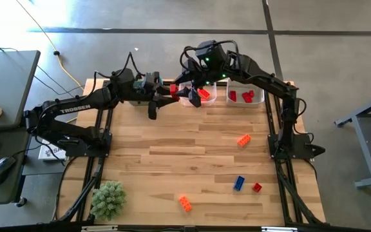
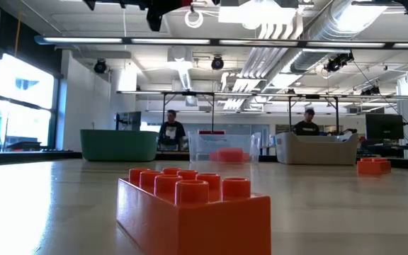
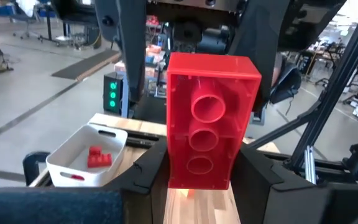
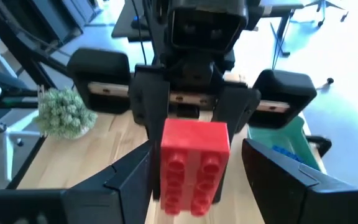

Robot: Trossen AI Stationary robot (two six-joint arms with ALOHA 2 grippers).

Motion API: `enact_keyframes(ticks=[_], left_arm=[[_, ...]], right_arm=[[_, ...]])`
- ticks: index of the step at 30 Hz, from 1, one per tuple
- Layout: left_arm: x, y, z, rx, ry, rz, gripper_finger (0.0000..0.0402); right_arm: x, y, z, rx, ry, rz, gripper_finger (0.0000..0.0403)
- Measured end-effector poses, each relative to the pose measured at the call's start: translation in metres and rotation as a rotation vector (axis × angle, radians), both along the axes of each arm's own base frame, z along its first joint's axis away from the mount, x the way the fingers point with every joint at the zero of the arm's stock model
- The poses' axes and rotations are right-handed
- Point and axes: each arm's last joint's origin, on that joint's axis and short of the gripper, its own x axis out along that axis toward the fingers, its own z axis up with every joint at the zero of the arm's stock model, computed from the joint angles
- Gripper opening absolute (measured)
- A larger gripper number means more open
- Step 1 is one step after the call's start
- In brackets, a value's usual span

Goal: Sort & place blocks by color
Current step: Put the red game piece into the gray bin

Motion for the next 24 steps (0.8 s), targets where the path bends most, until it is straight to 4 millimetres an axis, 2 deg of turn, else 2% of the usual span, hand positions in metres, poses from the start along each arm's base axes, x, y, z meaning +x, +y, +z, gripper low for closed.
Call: enact_keyframes(ticks=[6,14,18,24], left_arm=[[0.0,0.0,0.001,-0.003,-0.009,0.001,0.0113],[0.0,0.0,0.0,-0.003,-0.006,0.008,0.0113],[0.0,0.001,0.0,-0.007,0.002,0.021,0.0118],[0.001,0.002,-0.006,-0.004,0.053,0.066,0.0148]], right_arm=[[0.005,0.001,-0.001,0.022,-0.011,-0.022,0.0217],[0.01,0.0,-0.008,0.054,0.018,-0.029,0.0116],[0.011,0.0,-0.01,0.055,0.024,-0.025,0.0116],[0.011,0.0,-0.014,0.034,0.058,-0.046,0.0116]])
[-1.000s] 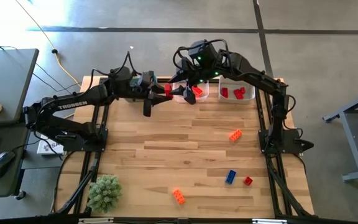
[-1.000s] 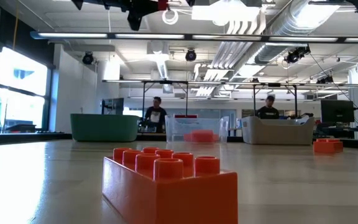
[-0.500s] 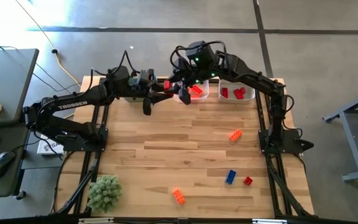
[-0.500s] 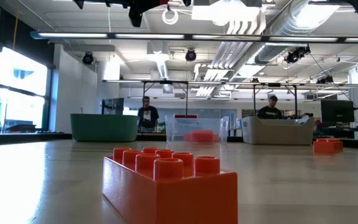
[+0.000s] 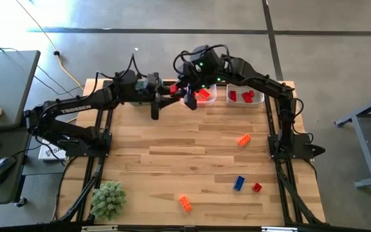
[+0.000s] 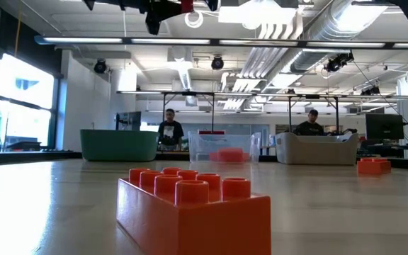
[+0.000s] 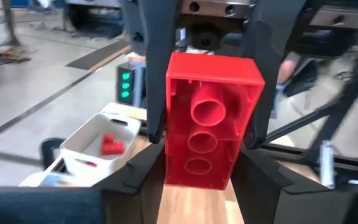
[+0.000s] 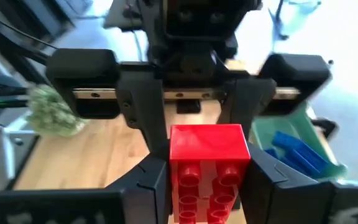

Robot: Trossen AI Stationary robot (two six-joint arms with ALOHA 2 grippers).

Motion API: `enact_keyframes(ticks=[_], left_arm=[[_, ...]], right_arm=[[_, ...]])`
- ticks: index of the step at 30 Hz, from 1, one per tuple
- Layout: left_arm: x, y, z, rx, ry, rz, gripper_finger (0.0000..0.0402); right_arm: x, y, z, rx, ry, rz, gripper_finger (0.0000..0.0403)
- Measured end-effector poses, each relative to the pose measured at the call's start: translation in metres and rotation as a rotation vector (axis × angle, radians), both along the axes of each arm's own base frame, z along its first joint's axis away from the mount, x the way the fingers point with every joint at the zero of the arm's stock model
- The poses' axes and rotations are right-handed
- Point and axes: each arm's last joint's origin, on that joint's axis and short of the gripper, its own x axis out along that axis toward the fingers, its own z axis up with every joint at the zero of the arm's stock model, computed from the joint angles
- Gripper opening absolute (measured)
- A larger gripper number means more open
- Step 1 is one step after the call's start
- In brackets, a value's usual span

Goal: Sort & place blocks by color
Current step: Put the red game piece into the gray bin

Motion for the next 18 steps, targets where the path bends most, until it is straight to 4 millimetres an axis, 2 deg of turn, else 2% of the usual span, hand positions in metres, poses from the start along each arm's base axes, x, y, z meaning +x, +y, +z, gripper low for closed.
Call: enact_keyframes(ticks=[11,18], left_arm=[[-0.006,0.005,-0.02,-0.042,0.213,0.226,0.0201],[-0.009,0.005,-0.029,-0.051,0.309,0.252,0.0209]], right_arm=[[-0.017,-0.01,-0.018,-0.129,0.27,-0.162,0.0116],[-0.037,-0.029,-0.03,-0.165,0.475,-0.29,0.0116]])
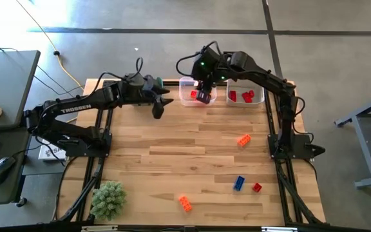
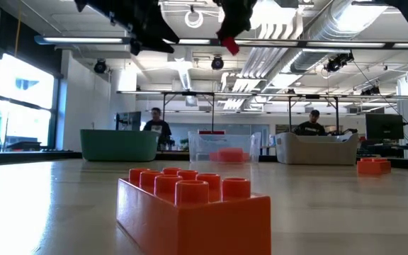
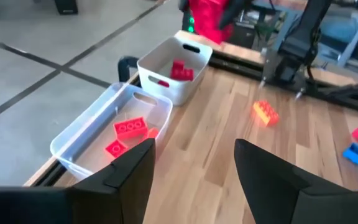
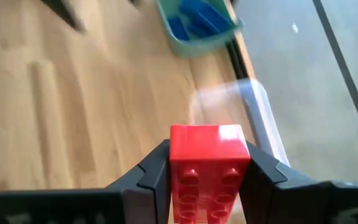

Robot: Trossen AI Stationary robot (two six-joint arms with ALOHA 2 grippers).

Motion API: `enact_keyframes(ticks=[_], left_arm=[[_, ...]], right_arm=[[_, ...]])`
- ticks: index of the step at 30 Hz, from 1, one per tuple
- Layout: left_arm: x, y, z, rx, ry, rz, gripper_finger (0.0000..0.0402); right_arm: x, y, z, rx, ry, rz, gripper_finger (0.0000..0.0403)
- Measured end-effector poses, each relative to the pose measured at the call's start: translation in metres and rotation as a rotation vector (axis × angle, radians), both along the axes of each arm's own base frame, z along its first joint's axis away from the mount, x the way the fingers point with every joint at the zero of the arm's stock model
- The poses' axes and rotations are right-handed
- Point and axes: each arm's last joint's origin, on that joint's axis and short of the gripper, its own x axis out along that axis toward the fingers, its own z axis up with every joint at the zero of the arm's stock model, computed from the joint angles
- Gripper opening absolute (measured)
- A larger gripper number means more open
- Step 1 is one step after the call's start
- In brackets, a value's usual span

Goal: Sort & place blocks by color
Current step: Put the red game piece into the gray bin

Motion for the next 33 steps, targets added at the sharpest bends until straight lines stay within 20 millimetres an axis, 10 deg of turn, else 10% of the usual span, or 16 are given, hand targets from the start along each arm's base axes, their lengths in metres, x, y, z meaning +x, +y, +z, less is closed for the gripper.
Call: enact_keyframes(ticks=[12,33], left_arm=[[-0.002,-0.001,-0.004,-0.015,0.044,0.005,0.0209],[-0.006,0.0,-0.011,-0.017,0.133,0.081,0.0209]], right_arm=[[-0.025,-0.052,-0.074,0.085,0.232,-0.206,0.0116],[-0.142,-0.135,-0.163,0.211,0.312,-0.713,0.0116]])
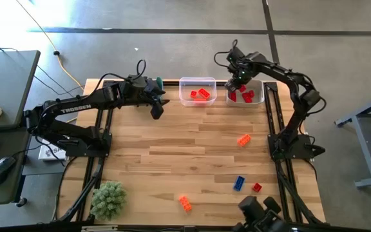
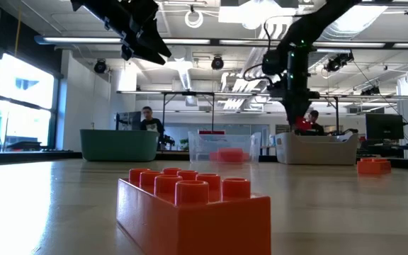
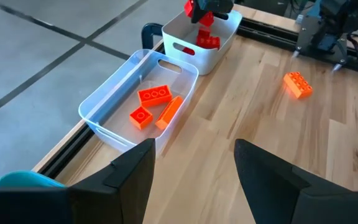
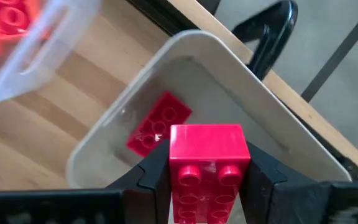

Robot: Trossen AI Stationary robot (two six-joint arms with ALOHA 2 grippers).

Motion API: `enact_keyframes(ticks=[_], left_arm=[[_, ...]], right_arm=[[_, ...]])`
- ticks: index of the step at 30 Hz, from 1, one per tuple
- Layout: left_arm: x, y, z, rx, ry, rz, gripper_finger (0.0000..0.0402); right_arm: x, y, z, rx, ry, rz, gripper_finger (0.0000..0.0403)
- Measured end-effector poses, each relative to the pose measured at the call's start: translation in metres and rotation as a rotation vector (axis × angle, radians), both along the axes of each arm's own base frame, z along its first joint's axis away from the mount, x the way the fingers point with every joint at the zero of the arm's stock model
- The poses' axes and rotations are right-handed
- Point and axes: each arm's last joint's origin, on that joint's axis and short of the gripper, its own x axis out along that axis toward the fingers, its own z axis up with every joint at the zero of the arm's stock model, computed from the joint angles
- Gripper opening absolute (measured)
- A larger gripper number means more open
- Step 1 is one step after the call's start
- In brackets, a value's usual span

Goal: Sort & place blocks by color
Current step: Put the red game piece into the gray bin

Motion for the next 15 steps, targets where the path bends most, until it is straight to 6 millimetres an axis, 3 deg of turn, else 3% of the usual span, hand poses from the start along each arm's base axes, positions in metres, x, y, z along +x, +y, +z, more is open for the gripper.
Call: enact_keyframes(ticks=[7,12,15], left_arm=[[0.0,0.0,0.0,0.002,0.002,0.004,0.0209],[0.0,0.0,0.0,0.003,0.003,0.006,0.0209],[0.0,0.0,0.0,0.003,0.003,0.006,0.0209]], right_arm=[[-0.027,-0.01,-0.023,0.075,-0.013,-0.076,0.0123],[-0.04,-0.013,-0.032,0.1,0.006,-0.111,0.0201],[-0.041,-0.013,-0.033,0.102,0.01,-0.102,0.0226]])
